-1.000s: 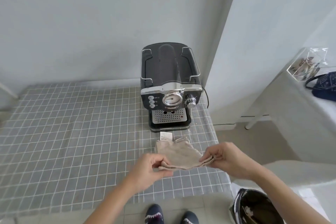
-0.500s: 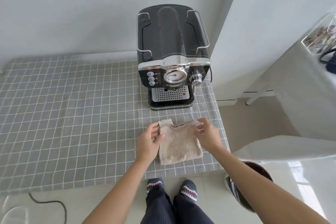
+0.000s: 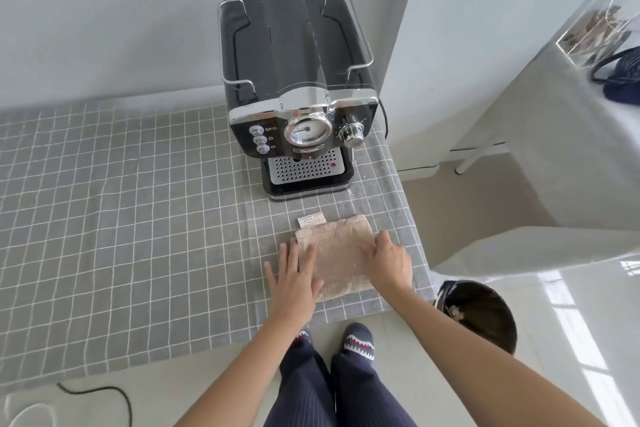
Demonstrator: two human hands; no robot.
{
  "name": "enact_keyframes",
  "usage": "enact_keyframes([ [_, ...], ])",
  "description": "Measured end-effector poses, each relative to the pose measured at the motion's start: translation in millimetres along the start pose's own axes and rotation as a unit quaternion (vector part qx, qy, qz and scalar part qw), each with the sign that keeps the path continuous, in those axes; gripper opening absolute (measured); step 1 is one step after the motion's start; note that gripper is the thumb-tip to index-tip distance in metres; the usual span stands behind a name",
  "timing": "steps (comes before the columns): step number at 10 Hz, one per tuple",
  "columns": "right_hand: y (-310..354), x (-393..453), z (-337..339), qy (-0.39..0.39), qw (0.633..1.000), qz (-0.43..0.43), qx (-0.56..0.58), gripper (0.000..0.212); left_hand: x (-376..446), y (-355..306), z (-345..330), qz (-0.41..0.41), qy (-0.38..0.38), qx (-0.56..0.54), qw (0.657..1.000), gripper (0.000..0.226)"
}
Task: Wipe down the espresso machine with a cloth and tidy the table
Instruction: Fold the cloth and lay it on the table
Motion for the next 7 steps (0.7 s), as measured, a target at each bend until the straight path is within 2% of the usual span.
enact_keyframes([
  [3, -60, -9, 30, -0.011, 0.998, -0.063, 0.023, 0.017, -9, -62, -13, -0.041, 0.035, 0.014, 0.998, 0.072],
  [4, -67, -11, 27, 0.005, 0.998, -0.064, 0.028, 0.02, -9, -64, -16, -0.039, 0.036, 0.018, 0.998, 0.073],
  [5, -58, -14, 28, -0.013, 0.998, -0.063, -0.013, 0.019, -9, -59, -15, -0.041, 0.045, 0.02, 0.998, 0.071],
  [6, -32, -15, 27, -0.056, 0.996, 0.001, -0.074, 0.04, -10, -43, -9, -0.049, -0.003, -0.023, 0.999, 0.065],
  [7, 19, -13, 10, -0.024, 0.987, 0.145, -0.072, 0.047, -2, -2, 0, 0.015, -0.078, -0.071, 0.994, 0.059],
])
Point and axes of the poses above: each hand's wrist, its own x-axis towards the middle knuckle, its own z-axis out of the back of the hand, y = z × x, the point moved 4 cm from there along x, towards the middle knuckle, and after that the axes turned 13 degrees about z, right-handed, at the moved point
